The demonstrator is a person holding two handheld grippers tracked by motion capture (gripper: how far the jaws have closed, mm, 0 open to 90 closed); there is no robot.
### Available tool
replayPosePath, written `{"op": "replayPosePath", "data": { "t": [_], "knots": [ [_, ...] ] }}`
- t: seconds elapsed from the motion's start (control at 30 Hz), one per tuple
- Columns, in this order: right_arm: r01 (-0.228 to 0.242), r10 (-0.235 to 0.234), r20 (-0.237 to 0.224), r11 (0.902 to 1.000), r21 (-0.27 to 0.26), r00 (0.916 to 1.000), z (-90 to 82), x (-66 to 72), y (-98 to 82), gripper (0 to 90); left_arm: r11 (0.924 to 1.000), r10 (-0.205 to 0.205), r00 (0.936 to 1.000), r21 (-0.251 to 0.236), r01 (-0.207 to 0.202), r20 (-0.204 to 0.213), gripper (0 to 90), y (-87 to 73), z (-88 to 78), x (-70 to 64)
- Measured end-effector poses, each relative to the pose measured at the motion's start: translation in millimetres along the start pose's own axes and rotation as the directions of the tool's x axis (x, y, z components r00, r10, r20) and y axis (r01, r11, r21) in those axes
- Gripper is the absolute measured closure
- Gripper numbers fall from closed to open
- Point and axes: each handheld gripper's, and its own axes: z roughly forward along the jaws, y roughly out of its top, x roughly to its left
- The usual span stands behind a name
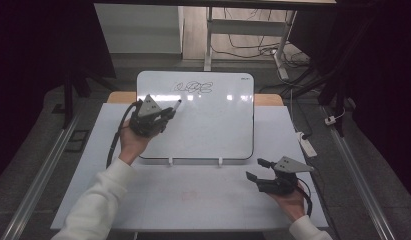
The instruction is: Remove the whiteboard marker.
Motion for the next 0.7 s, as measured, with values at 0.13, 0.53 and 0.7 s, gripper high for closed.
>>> {"op": "replayPosePath", "data": {
  "t": [0.13,0.53,0.7],
  "knots": [
    [0.014,-0.014,-0.054,0.9999,0.006,0.9984,14.4,14.9,13.6,32.2,0.9994,-0.007,0.9964,-0.032,0.010,0.084,81.5,-5.9,-1.0,-26.8],
    [0.012,-0.009,-0.167,0.9999,0.012,0.9860,61.2,58.9,49.5,35.1,0.9984,0.015,0.9762,-0.056,-0.003,0.217,81.5,-22.7,17.2,-87.3],
    [-0.044,0.048,-0.197,0.9988,0.023,0.9792,78.1,65.8,55.5,38.8,0.9975,0.043,0.9755,-0.065,-0.030,0.216,81.5,-23.4,23.2,-100.3]
  ]
}}
